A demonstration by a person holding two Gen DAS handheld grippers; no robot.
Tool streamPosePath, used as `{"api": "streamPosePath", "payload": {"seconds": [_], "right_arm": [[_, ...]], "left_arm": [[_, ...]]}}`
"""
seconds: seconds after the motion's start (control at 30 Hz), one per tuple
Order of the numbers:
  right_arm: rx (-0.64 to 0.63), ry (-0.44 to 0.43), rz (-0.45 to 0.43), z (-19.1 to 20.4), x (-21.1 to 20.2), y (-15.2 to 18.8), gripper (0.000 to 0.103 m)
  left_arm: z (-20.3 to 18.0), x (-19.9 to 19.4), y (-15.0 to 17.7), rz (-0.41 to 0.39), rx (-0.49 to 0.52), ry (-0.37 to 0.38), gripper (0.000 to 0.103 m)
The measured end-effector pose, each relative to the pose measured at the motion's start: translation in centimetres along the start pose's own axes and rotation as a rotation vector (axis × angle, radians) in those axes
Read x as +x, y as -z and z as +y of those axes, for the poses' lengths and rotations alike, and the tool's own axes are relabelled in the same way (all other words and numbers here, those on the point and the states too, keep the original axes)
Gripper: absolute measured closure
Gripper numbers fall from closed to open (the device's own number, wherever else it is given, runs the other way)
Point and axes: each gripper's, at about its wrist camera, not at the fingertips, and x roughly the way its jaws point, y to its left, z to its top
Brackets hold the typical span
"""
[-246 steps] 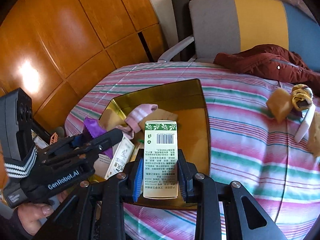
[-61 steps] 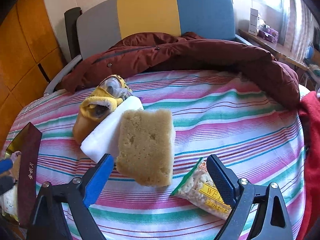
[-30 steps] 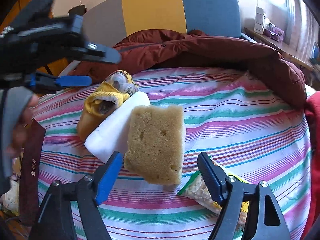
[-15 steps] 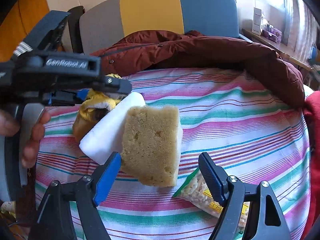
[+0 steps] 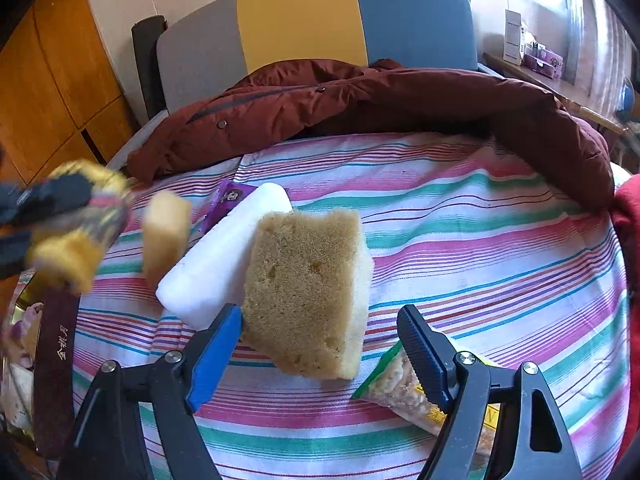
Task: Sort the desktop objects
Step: 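Carry brown sponge and yellow toy over gold tray with both tools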
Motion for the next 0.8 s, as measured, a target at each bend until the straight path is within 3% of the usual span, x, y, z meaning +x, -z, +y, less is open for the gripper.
{"api": "streamPosePath", "payload": {"seconds": [0.13,0.23,0.37,0.8], "right_arm": [[0.016,-0.017,0.007,-0.3,0.3,0.1,0.026],[0.014,-0.047,0.014,-0.2,0.4,0.0,0.041],[-0.013,-0.045,0.016,0.2,0.1,0.0,0.048],[-0.011,-0.064,-0.061,0.6,-3.2,-0.9,0.051]], "left_arm": [[-1.1,-1.3,2.7,-0.011,0.053,-0.029,0.063],[-1.4,-2.4,4.3,-0.016,0.076,-0.049,0.063],[-1.2,-4.0,5.8,-0.024,0.083,-0.078,0.063],[0.7,-10.9,8.3,-0.126,0.058,-0.178,0.063]]}}
